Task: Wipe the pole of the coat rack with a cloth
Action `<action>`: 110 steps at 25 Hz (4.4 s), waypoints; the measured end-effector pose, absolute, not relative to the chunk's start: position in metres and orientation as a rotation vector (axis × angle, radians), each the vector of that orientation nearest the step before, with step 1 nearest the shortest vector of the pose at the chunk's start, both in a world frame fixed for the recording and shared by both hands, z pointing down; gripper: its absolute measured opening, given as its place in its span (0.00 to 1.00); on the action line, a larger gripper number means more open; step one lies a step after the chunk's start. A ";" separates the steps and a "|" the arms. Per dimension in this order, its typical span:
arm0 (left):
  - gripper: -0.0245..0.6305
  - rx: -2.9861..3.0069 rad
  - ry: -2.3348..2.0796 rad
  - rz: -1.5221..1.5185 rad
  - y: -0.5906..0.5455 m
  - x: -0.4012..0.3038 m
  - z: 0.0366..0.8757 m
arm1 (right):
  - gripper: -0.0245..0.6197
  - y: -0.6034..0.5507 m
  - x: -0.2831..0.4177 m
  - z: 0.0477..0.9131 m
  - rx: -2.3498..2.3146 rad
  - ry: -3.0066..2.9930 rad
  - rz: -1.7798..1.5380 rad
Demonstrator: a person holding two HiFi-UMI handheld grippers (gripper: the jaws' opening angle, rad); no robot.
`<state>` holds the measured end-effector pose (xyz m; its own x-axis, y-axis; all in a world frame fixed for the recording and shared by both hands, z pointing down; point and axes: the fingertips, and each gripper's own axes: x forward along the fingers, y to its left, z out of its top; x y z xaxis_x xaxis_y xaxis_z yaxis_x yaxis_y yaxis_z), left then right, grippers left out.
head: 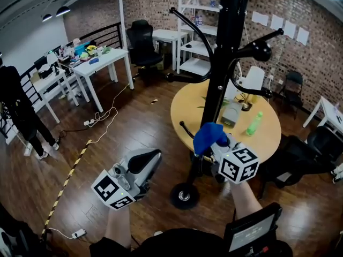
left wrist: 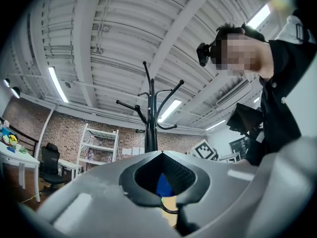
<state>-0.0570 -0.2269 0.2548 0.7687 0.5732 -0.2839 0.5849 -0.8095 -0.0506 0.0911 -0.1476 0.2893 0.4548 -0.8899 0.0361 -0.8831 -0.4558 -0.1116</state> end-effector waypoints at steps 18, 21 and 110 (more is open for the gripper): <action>0.03 2.948 0.941 -0.626 -0.237 -0.070 0.219 | 0.07 -0.118 -0.058 -0.010 -2.332 1.761 1.072; 0.03 2.937 0.957 -0.612 -0.231 -0.070 0.222 | 0.07 -0.121 -0.026 0.003 -2.389 1.715 0.953; 0.03 2.791 1.171 -0.356 -0.169 -0.049 0.271 | 0.07 -0.140 0.085 0.428 -2.727 1.501 -0.604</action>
